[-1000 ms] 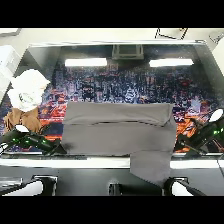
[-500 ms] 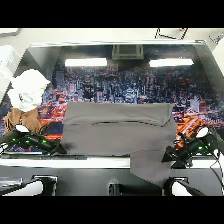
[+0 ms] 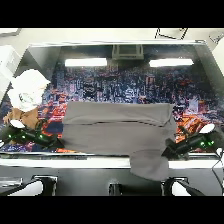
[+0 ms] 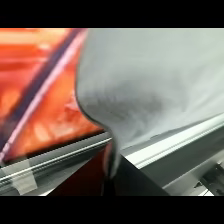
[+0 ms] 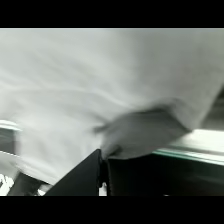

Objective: Fold the clothes and pants, and hang the long-sleeved shirts on hangers.

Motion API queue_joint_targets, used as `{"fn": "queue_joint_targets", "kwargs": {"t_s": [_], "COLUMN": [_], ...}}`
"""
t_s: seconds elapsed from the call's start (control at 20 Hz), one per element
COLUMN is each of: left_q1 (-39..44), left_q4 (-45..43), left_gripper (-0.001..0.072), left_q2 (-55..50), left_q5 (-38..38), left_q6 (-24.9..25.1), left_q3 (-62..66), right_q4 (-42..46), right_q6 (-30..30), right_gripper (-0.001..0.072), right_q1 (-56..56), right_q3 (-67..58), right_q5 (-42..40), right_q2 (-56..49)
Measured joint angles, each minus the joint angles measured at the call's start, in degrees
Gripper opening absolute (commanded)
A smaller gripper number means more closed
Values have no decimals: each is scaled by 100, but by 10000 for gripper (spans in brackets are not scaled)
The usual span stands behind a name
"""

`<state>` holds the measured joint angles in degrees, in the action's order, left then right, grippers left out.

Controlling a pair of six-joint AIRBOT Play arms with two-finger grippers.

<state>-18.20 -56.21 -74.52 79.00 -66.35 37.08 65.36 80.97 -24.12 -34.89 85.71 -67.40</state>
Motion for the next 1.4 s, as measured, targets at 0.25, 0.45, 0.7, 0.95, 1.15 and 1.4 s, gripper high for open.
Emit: {"fn": "queue_joint_targets", "kwargs": {"t_s": [0.25,0.45,0.7,0.95,1.15,1.4], "left_q1": [94,319,520,627,525,17], "left_q4": [391,527,634,728,1106,1298], "left_gripper": [21,21,22,207,659,665], "left_q2": [-225,-1189,-2621,-3694,-4009,-3853], "left_q5": [107,76,304,374,481,1047], "left_q6": [-306,-595,-927,-1150,-1255,-1318], "left_q3": [1176,2529,4291,5390,5683,6146], "right_q4": [-289,-765,-1003,-1163,-1294,-1287], "right_q6": [269,424,684,907,953,645], "right_gripper": [43,44,47,121,635,711], "right_q1": [4,131,527,739,691,-118], "right_q3": [-1252,-2378,-3676,-4138,-4395,-4920], "right_q5": [-219,-750,-1508,-1862,-1558,-302], "right_q2": [-142,-905,-2181,-3036,-3248,-3307]}}
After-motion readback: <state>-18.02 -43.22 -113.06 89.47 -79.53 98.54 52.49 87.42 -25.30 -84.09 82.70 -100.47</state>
